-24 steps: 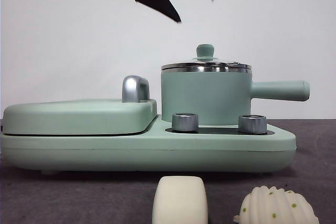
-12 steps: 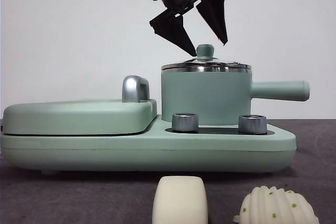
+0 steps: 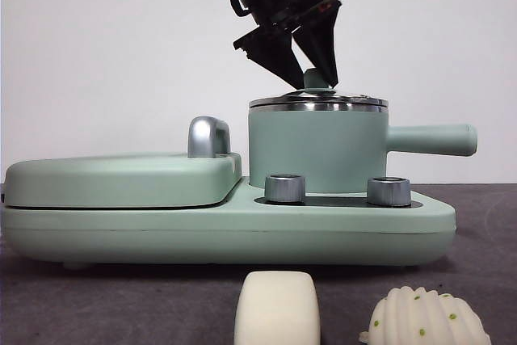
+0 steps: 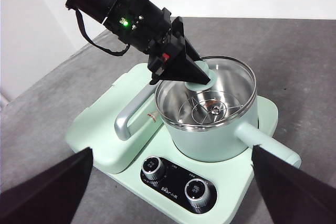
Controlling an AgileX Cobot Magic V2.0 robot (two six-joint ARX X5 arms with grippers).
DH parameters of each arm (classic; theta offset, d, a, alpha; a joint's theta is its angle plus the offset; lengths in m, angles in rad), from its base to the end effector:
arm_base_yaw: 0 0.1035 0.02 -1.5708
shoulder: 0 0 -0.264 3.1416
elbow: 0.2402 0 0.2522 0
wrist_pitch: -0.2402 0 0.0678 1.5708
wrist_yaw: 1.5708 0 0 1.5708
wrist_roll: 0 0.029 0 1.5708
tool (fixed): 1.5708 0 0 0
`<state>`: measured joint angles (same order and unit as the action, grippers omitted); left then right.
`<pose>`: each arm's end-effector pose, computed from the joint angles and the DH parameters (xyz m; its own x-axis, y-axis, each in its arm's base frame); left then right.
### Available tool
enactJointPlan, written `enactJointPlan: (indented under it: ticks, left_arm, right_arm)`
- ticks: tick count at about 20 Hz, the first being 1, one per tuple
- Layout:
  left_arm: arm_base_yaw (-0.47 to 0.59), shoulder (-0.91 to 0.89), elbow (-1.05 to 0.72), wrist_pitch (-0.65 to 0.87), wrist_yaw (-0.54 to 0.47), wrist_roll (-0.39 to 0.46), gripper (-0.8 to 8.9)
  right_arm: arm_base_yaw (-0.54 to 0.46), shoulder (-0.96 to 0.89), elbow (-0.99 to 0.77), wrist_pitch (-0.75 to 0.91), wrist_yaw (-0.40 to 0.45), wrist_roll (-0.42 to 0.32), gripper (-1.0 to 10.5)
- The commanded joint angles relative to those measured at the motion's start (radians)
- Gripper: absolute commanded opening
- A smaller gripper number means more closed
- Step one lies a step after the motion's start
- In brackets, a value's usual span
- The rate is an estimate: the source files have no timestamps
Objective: Put the buns in a small steamer
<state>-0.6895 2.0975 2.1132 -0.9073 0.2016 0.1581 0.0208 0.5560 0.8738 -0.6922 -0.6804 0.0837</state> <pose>0.3490 -0.2953 0.3207 0.3475 -0.5460 -0.7623 0.8059 0.5896 -0.0550 0.0934 0.0202 0.3433 0.7102 0.6440 -0.2843 -0.5689 0.7629 0.3071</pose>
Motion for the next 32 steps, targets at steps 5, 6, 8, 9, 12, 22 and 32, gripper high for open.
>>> enactJointPlan:
  ticks: [5,6,8,9,12,22,32]
  left_arm:
    - [-0.011,0.04,0.028,-0.02,-0.002,-0.005,0.44]
    - [-0.011,0.039,0.036,-0.023,-0.002,-0.005,0.17]
    - [-0.011,0.037,0.068,-0.037,-0.002,-0.005,0.16]
    - [-0.011,0.037,0.091,-0.048,-0.002,-0.005,0.16]
    - [-0.011,0.035,0.177,-0.092,-0.002,-0.007,0.16]
    - [0.07,-0.022,0.303,-0.196,-0.003,0.001,0.18]
    - [0.356,-0.078,0.303,-0.206,-0.003,0.014,0.18]
  right_arm:
    - [0.003,0.004,0.018,0.007,-0.001,0.01,4.8]
    - [0.003,0.004,0.018,0.007,0.0,0.01,4.8]
    - [0.003,0.004,0.018,0.007,-0.001,0.01,4.8]
    - [0.003,0.004,0.018,0.007,-0.001,0.01,4.8]
    - [0.003,0.004,0.018,0.006,-0.001,0.01,4.8]
    - [0.077,0.1,0.018,-0.151,0.0,0.007,4.8]
    - [0.604,0.345,0.019,-0.174,0.227,0.246,4.8]
